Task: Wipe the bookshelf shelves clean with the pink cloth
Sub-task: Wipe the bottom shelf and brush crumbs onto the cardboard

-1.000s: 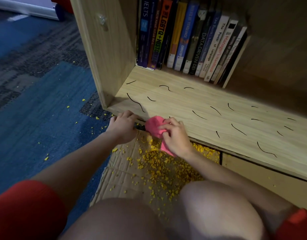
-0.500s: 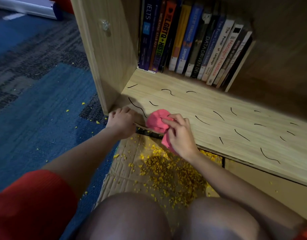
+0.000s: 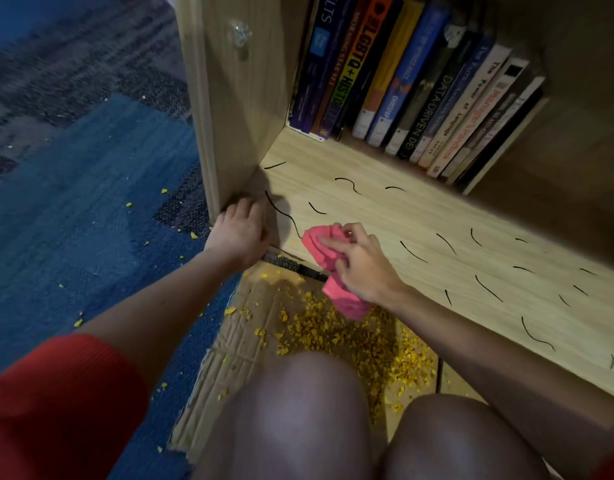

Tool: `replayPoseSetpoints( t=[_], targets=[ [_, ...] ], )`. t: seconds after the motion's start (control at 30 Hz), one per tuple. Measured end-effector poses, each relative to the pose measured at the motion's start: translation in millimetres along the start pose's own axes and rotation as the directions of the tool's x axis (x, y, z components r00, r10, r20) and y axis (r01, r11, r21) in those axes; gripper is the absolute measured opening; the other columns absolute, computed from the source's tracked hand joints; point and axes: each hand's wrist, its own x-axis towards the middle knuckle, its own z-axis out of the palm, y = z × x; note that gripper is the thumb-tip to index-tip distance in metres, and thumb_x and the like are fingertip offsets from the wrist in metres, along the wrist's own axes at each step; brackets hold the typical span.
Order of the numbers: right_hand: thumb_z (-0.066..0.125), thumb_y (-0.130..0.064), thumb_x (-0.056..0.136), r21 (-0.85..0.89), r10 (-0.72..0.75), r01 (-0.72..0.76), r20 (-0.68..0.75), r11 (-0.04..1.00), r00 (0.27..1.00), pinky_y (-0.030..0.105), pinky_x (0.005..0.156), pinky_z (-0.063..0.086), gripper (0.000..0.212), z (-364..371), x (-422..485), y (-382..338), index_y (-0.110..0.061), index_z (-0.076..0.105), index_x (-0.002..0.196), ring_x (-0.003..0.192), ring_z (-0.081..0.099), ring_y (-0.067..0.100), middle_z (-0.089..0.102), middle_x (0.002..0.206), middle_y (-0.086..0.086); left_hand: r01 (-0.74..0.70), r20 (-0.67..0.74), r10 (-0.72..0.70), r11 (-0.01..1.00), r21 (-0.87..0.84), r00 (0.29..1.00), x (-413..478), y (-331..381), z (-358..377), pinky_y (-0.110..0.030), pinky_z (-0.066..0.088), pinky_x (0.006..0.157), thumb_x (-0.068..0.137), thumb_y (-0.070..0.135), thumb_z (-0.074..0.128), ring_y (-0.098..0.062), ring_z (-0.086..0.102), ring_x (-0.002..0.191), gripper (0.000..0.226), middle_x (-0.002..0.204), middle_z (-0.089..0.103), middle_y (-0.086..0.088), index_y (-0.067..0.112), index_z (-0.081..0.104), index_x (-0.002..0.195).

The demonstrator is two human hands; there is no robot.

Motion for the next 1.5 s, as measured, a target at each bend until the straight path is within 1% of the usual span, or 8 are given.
replayPoseSetpoints(
  t=[0.2, 0.43, 0.67, 0.8, 0.93, 1.07, 1.37, 1.5],
  targets=[
    [0.05, -0.036, 0.092, -0.159, 0.023, -0.024, -0.009, 0.987, 1.0, 0.04, 0.097, 0.037, 0.043, 9, 11, -11, -0.029, 0.047, 0.135, 0.119, 0.033, 0.032, 0.031, 0.142, 0.001, 0.057, 0.122, -0.062, 0.998, 0.041, 0.991, 10, 12, -4, -0.041, 0.036, 0.101, 0.093, 0.038, 0.051, -0.031, 0.036, 0.128, 0.05, 0.138, 0.035, -0.011, 0.01, 0.043, 0.134],
    [0.044, -0.02, 0.097, -0.16, -0.019, 0.027, 0.048, 0.987, 0.999, 0.037, 0.098, 0.037, 0.037, -3, 14, -12, -0.027, 0.05, 0.133, 0.115, 0.037, 0.03, 0.031, 0.144, -0.003, 0.072, 0.151, -0.072, 0.997, 0.007, 0.986, 8, 15, -3, -0.043, 0.037, 0.099, 0.094, 0.035, 0.05, -0.032, 0.033, 0.129, 0.052, 0.141, 0.031, -0.011, 0.011, 0.037, 0.139],
    [0.04, -0.007, 0.095, -0.123, 0.071, -0.081, -0.085, 0.989, 0.994, 0.035, 0.09, 0.043, 0.047, 17, 12, -14, -0.031, 0.047, 0.135, 0.116, 0.034, 0.026, 0.03, 0.144, -0.009, 0.088, 0.128, -0.09, 0.996, 0.023, 0.988, 7, 15, 1, -0.045, 0.041, 0.094, 0.095, 0.034, 0.047, -0.031, 0.035, 0.129, 0.052, 0.144, 0.028, -0.009, 0.011, 0.034, 0.14],
    [0.041, -0.008, 0.095, -0.087, 0.09, -0.098, -0.09, 0.991, 0.992, 0.033, 0.094, 0.041, 0.048, 27, 4, -14, -0.032, 0.047, 0.136, 0.117, 0.034, 0.025, 0.031, 0.144, -0.009, 0.111, 0.175, -0.124, 0.99, 0.083, 0.977, 7, 16, -6, -0.042, 0.039, 0.095, 0.096, 0.037, 0.045, -0.031, 0.04, 0.128, 0.057, 0.145, 0.028, -0.007, 0.013, 0.026, 0.144],
    [0.043, -0.001, 0.092, -0.042, 0.121, -0.124, -0.066, 0.991, 0.99, 0.038, 0.101, 0.038, 0.053, 27, 8, -17, -0.031, 0.047, 0.136, 0.121, 0.032, 0.028, 0.027, 0.149, -0.009, 0.154, 0.187, -0.186, 0.973, 0.17, 0.965, 11, 24, -9, -0.041, 0.036, 0.099, 0.099, 0.029, 0.041, -0.031, 0.028, 0.136, 0.059, 0.151, 0.022, -0.01, 0.009, 0.016, 0.148],
    [0.045, -0.003, 0.091, -0.12, 0.135, -0.144, -0.083, 0.982, 0.987, 0.04, 0.096, 0.043, 0.054, 26, 11, -24, -0.028, 0.043, 0.139, 0.122, 0.031, 0.031, 0.026, 0.15, -0.007, 0.145, 0.229, -0.179, 0.977, 0.158, 0.957, 16, 26, -8, -0.042, 0.035, 0.101, 0.096, 0.037, 0.048, -0.032, 0.025, 0.137, 0.071, 0.152, 0.018, -0.012, 0.004, 0.012, 0.148],
    [0.045, -0.001, 0.088, -0.176, 0.154, -0.146, 0.034, 0.974, 0.987, 0.042, 0.1, 0.038, 0.059, 19, 10, -28, -0.028, 0.039, 0.14, 0.119, 0.029, 0.033, 0.023, 0.149, -0.001, 0.094, 0.305, -0.145, 0.98, 0.174, 0.941, 19, 26, -9, -0.051, 0.032, 0.107, 0.098, 0.028, 0.046, -0.035, 0.014, 0.141, 0.072, 0.155, 0.007, -0.019, -0.006, 0.005, 0.146],
    [0.046, -0.006, 0.093, -0.147, 0.12, -0.107, 0.086, 0.983, 0.989, 0.04, 0.101, 0.038, 0.052, 14, 14, -21, -0.033, 0.043, 0.137, 0.118, 0.03, 0.03, 0.022, 0.149, -0.002, 0.077, 0.335, -0.115, 0.989, 0.123, 0.935, 19, 21, -10, -0.048, 0.027, 0.11, 0.095, 0.034, 0.05, -0.037, 0.014, 0.141, 0.082, 0.155, 0.0, -0.02, -0.005, -0.002, 0.146]
  ],
)
